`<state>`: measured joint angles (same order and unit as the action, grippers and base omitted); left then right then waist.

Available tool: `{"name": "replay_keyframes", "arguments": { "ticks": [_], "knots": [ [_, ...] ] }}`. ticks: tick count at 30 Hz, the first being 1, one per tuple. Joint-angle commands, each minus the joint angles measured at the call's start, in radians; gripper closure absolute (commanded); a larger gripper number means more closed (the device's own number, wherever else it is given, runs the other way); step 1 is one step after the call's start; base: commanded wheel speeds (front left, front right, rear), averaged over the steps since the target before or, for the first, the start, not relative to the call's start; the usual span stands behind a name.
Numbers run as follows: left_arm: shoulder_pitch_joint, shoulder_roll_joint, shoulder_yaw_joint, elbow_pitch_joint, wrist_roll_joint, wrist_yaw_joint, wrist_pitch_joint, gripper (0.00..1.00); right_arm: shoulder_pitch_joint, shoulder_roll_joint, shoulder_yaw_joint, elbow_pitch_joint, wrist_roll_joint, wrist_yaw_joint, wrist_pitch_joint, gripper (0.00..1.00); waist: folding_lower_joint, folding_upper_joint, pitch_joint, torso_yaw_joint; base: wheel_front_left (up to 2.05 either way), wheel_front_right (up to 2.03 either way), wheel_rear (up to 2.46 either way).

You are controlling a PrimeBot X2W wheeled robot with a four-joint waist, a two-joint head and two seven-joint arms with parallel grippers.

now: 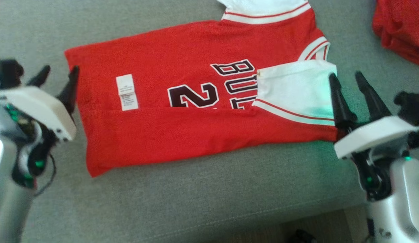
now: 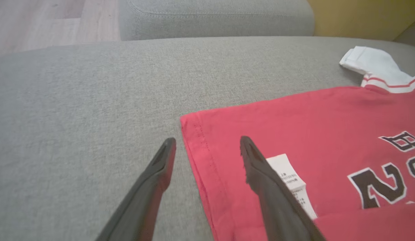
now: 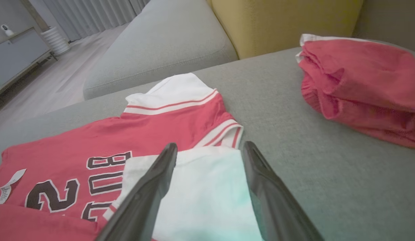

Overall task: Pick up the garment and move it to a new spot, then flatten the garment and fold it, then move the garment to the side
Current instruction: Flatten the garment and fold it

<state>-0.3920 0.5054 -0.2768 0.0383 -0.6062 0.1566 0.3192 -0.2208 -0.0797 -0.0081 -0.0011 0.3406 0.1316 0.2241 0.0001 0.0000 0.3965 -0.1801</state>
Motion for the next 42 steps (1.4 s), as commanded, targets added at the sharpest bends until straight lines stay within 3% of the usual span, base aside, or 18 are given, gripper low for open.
{"name": "replay_keyframes", "arguments": {
  "ticks": [1, 10, 22, 23, 24, 25, 26, 34, 42],
  "knots": [
    [-0.056, 0.052, 0.040, -0.012, 0.012, -0.007, 0.017, 0.00, -0.032, -0.018, 0.034, -0.030, -0.001, -0.001, -0.012, 0.00, -0.0001, 0.0000, 0.028, -0.020, 0.00, 0.00, 0.00],
    [-0.201, 0.133, 0.031, 0.091, 0.014, -0.056, 0.132, 0.00, -0.153, -0.038, 0.126, 0.016, 0.019, -0.001, -0.053, 0.00, -0.0001, 0.0000, 0.111, -0.064, 0.00, 0.00, 0.00],
    [-0.219, 0.150, 0.015, 0.120, 0.012, -0.065, 0.164, 0.00, -0.198, -0.053, 0.155, 0.069, 0.039, -0.001, -0.090, 0.00, -0.0001, 0.0000, 0.126, -0.081, 0.00, 0.00, 0.00],
    [-0.219, 0.149, 0.011, 0.119, 0.010, -0.070, 0.166, 0.07, -0.202, -0.055, 0.157, 0.072, 0.040, -0.001, -0.091, 0.00, -0.0001, 0.0000, 0.126, -0.082, 0.00, 0.00, 0.00],
    [-0.219, 0.148, 0.007, 0.118, 0.008, -0.074, 0.168, 0.48, -0.206, -0.059, 0.158, 0.074, 0.040, -0.001, -0.091, 0.00, -0.0001, 0.0000, 0.125, -0.082, 0.00, 0.00, 0.00],
    [-0.219, 0.147, 0.003, 0.115, 0.006, -0.079, 0.171, 0.67, -0.210, -0.063, 0.160, 0.076, 0.040, -0.001, -0.091, 0.00, -0.0001, 0.0000, 0.124, -0.081, 0.00, 0.00, 0.00],
    [-0.218, 0.145, -0.001, 0.113, 0.005, -0.082, 0.172, 0.99, -0.215, -0.068, 0.163, 0.077, 0.037, -0.001, -0.089, 0.00, -0.0001, 0.0000, 0.121, -0.079, 0.00, 0.00, 0.00],
    [-0.219, 0.110, -0.010, 0.061, 0.012, -0.077, 0.109, 1.00, -0.365, -0.117, 0.182, 0.141, 0.010, -0.001, -0.018, 0.00, -0.0001, 0.0000, 0.099, -0.032, 0.00, 0.00, 0.00],
    [-0.238, 0.016, -0.065, 0.007, 0.028, -0.083, 0.025, 1.00, -0.687, -0.174, 0.172, 0.382, -0.055, -0.001, 0.155, 0.00, -0.0001, 0.0000, 0.124, 0.095, 0.00, 0.00, 0.00]
  ]
}}
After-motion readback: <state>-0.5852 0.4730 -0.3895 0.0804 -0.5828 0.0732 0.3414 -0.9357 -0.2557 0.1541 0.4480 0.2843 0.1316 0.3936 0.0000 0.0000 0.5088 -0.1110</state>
